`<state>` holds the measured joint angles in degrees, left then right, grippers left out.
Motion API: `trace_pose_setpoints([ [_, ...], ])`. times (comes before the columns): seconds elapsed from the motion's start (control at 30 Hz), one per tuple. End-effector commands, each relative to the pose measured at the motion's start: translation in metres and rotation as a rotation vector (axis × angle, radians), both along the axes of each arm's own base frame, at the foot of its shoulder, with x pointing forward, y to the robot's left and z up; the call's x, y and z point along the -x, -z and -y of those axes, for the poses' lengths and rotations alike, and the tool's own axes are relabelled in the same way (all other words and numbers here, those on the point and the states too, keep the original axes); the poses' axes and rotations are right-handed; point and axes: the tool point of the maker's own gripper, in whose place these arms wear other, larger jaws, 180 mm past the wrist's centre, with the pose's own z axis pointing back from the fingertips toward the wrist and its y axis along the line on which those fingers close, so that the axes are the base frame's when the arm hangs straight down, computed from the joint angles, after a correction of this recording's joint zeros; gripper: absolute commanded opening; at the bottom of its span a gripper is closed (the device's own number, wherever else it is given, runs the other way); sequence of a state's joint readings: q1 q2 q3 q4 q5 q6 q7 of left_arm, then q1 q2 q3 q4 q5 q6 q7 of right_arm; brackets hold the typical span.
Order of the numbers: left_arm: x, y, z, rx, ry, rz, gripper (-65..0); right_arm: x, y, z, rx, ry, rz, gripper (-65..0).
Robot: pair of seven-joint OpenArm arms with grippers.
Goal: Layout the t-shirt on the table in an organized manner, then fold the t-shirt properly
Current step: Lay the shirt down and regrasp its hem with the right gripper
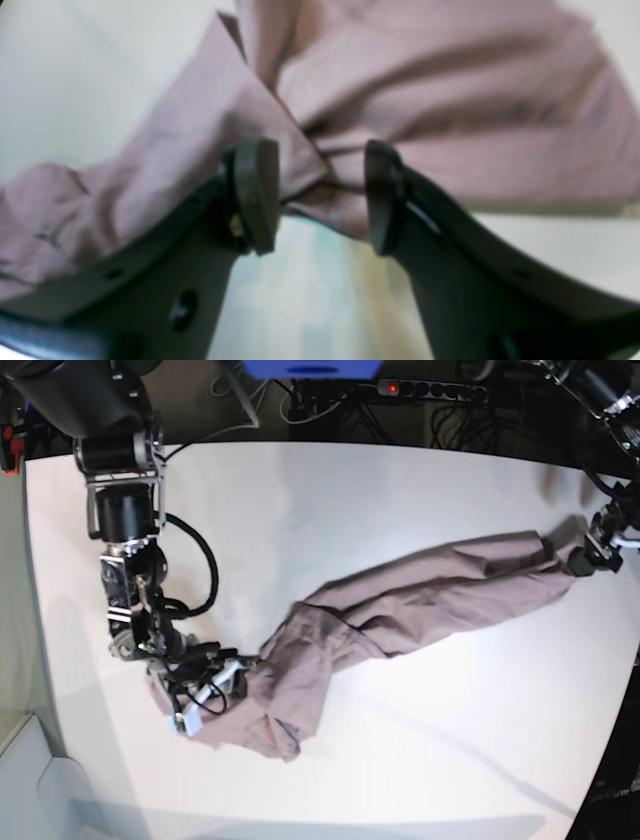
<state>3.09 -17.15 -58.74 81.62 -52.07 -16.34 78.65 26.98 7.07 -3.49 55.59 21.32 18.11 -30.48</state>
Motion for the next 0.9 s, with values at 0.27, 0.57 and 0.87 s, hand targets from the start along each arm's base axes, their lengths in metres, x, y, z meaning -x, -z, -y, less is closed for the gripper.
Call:
trace_pose_setpoints([
  [0.27, -0.004, -0.021, -0.008, -0.057, 0.007, 0.050, 0.0, -0.016, -0.005, -0.018, -0.038, -0.004, 0.061, -36.5],
  [0.57, -0.004, -0.023, -0.008, -0.063, 0.009, 0.054, 0.0, -0.011, -0.004, -0.050, -0.028, -0.081, 0.074, -37.0],
  [0.87, -0.003, -0.022, -0.007, -0.060, 0.009, 0.052, 0.0, -0.032, -0.053, -0.056, -0.046, -0.088, 0.202, -65.0],
])
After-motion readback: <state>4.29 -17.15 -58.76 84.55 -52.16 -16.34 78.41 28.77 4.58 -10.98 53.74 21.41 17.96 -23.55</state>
